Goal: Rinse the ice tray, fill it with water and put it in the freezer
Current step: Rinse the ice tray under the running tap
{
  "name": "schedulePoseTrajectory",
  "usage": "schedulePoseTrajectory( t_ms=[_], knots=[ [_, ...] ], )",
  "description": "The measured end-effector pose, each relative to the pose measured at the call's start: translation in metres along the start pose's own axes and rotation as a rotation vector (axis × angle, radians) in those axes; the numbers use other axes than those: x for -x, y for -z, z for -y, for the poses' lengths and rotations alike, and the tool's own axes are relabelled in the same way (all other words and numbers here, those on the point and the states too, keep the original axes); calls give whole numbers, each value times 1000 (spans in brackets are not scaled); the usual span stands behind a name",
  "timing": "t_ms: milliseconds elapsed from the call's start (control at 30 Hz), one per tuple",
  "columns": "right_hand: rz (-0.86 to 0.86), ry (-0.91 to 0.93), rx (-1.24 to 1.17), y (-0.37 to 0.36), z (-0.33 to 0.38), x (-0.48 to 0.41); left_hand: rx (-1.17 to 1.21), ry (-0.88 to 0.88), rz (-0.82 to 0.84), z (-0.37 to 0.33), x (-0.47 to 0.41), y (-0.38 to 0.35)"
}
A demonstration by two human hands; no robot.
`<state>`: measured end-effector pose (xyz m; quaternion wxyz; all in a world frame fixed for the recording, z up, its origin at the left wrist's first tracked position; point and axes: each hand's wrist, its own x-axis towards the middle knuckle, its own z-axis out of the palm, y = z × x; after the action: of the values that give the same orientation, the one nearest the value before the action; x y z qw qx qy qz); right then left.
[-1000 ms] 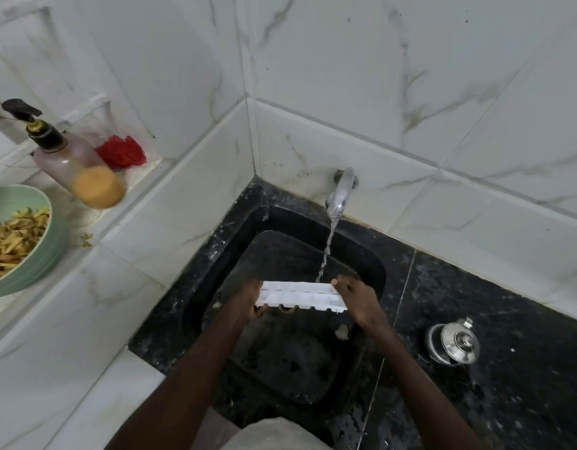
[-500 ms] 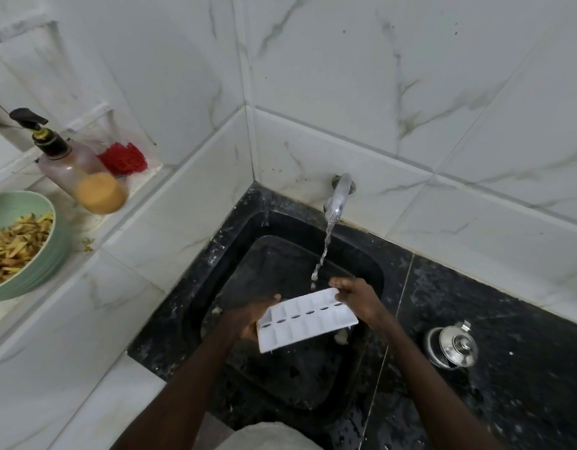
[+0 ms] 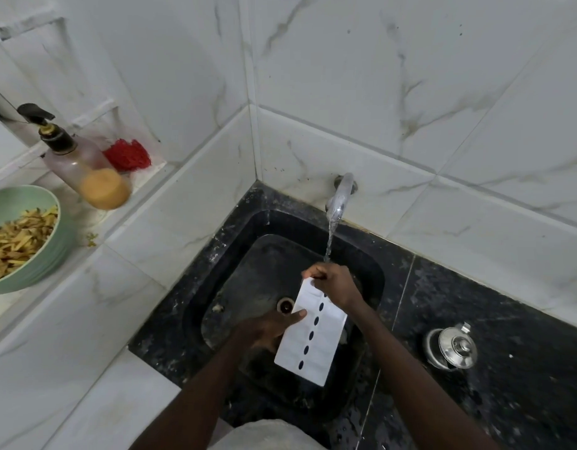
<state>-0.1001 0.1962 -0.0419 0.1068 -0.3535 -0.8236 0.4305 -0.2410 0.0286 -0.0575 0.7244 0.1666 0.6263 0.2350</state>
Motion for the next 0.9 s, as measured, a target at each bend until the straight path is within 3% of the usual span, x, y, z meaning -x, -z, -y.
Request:
schedulePoseTrajectory(
  t_ms=[200, 267, 367, 533, 700, 800, 900],
  knots=[
    [22, 91, 56, -23, -4, 17, 98, -274, -34, 25, -7, -19],
    [-103, 61, 68, -31, -6, 26, 176, -299, -127, 25, -3, -22],
    [-282, -138, 46, -40, -12, 37, 190, -271, -187, 25, -2, -14],
    [-56, -224, 119, -41, -15, 47, 181, -355, -175, 22, -4, -5],
    [-13, -223, 239, -37, -4, 40, 203, -380, -92, 13, 0, -11],
    [44, -169, 283, -34, 3, 37, 234, -421, -153, 7, 1, -13],
    [-44, -158, 383, -25, 4, 36, 244, -447, -194, 3, 0, -10]
  ],
)
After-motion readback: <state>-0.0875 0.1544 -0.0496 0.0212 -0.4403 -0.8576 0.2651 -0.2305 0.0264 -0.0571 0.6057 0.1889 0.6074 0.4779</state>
